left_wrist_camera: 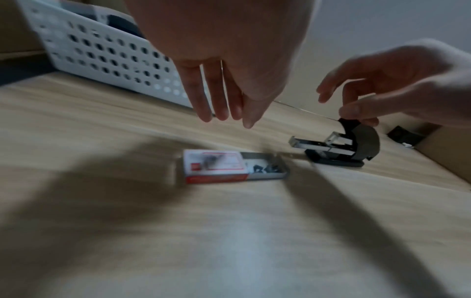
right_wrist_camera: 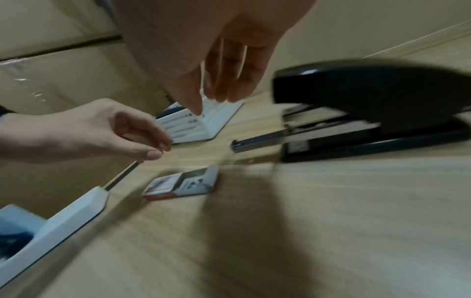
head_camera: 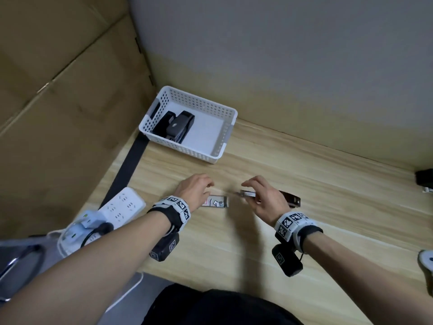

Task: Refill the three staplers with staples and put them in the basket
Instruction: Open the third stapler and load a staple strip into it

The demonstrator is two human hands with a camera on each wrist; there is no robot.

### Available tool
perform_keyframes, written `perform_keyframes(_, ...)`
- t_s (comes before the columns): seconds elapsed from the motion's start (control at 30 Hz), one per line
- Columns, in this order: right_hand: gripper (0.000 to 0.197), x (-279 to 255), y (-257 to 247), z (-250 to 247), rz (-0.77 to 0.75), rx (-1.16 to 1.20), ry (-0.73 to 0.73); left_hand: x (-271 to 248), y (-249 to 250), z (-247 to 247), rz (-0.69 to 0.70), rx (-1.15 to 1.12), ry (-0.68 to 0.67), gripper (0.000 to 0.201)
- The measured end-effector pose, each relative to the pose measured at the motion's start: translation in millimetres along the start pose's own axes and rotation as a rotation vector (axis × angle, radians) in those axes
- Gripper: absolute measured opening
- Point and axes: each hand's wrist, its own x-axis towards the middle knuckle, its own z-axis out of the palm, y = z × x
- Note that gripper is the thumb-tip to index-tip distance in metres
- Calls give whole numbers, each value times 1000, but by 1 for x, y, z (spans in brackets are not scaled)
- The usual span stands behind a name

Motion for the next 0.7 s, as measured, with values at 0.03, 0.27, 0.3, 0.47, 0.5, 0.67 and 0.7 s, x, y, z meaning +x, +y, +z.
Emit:
perform_keyframes(0.03, 31, 4, -10, 8, -15, -4, -41, -6, -10, 1, -10, 3, -8, 32)
perform_keyframes(0.27, 50, 28, -39, 67, 231, -90, -233, -25, -45, 36, 21, 62, -123, 49)
perform_keyframes(0.3, 50, 29, -39, 72, 256, -92, -231, -25, -45, 41, 29, 59, -103, 42)
perform_keyframes(0.47, 36, 20, -31, 90, 290, -38, -160, -30, -50, 53, 98, 50, -38, 35)
perform_keyframes(0.5, 36, 16, -30, 91, 305, -29, -146, -30, -51, 53, 113, 53, -37, 35)
perform_keyframes(0.67, 34, -11, -22, 91, 381, -1, -103, -29, -54, 45, 158, 84, -96, 37)
perform_keyframes(0.7, 32, -16, -20, 92, 401, 14, -88, -29, -53, 44, 161, 92, -107, 38)
